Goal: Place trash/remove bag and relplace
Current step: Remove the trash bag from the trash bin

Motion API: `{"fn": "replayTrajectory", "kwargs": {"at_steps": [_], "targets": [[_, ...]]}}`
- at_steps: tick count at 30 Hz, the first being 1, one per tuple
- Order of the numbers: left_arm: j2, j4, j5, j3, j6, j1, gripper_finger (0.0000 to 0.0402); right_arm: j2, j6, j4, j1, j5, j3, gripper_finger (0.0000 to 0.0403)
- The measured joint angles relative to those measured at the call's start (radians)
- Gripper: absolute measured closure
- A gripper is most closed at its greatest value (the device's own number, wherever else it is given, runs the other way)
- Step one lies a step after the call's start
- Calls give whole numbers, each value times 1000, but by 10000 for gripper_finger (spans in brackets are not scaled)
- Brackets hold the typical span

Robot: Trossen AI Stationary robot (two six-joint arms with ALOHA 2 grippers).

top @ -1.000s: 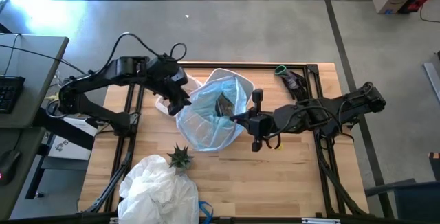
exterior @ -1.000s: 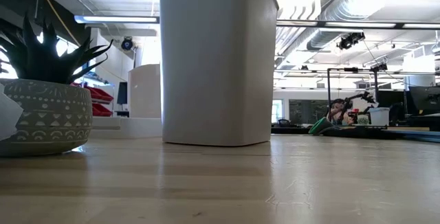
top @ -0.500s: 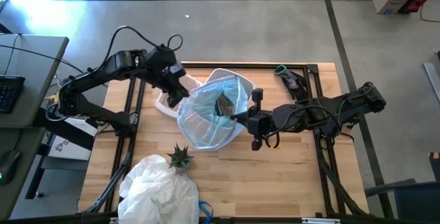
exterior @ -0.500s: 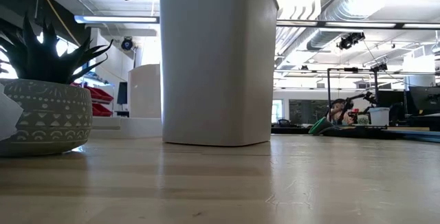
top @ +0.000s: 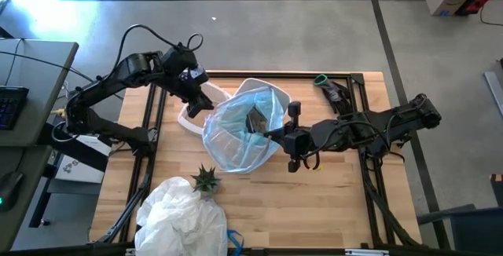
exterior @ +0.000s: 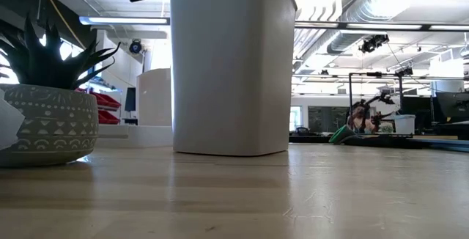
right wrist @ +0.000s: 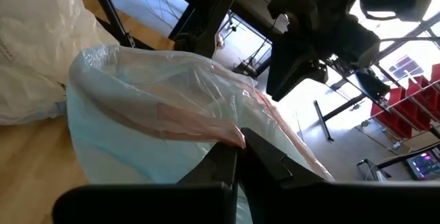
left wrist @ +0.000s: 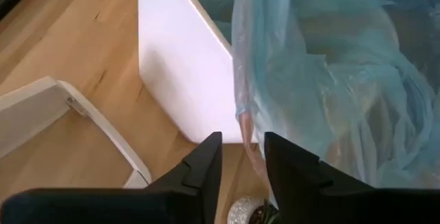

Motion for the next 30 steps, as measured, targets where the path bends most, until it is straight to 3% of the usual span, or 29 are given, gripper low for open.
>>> {"fn": "replayTrajectory", "kwargs": {"at_steps": [7, 14, 25, 30], "targets": [[2, -10, -21, 0, -4, 8, 270, 0, 0, 0, 0, 0, 0, 403], [3, -16, 0, -3, -3, 15, 259, 0, 0, 0, 0, 0, 0, 403], [9, 125, 105, -153, -17, 14, 263, 0, 0, -1, 0, 0, 0, 403], [9, 153, 105, -140, 21, 15, 307, 0, 1, -7, 0, 0, 0, 403]]}}
